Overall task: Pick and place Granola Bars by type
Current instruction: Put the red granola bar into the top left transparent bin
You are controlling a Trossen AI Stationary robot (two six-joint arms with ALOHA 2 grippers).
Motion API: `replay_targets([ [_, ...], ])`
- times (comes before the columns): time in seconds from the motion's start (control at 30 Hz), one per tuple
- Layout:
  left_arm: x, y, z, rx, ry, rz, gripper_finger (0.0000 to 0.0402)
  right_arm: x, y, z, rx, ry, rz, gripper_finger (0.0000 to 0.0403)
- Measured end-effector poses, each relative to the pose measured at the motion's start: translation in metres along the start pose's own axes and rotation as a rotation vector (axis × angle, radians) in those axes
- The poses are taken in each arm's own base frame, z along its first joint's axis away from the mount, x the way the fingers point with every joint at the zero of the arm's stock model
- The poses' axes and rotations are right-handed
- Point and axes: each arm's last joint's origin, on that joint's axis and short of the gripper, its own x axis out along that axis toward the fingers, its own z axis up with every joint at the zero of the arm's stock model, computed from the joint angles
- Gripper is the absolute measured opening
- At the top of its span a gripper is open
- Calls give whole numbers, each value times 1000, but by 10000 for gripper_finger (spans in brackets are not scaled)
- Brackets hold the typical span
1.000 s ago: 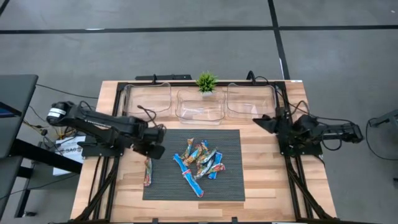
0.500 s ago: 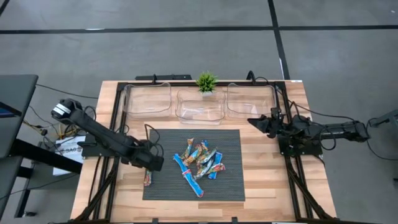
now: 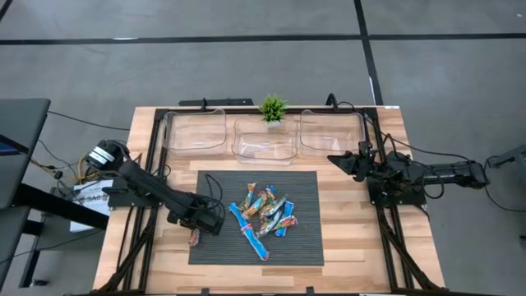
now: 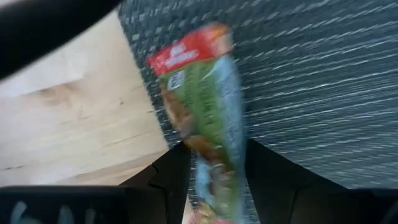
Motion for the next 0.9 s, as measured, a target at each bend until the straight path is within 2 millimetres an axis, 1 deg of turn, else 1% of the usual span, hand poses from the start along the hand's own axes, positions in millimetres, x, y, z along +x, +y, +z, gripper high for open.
replay_targets([
  [0.13,1,-1,-1,25,34,10,140,4,17,8,-178,124,54,119],
  [0.27,0,2,-1,26,32,24,139,12,33,14,-359,337,-1,115],
  [0.47,0,2,-1,26,34,23,139,26,59,22,-577,621,8,113],
  [0.53,0,2,-1,26,34,23,139,32,67,24,-617,655,22,113],
  [0.63,0,1,-1,20,34,19,139,41,76,25,-631,680,34,113],
  [0.77,0,1,-1,6,35,15,139,48,76,22,-632,710,20,113],
  [0.9,0,1,-1,3,36,15,134,51,74,19,-626,729,6,113],
])
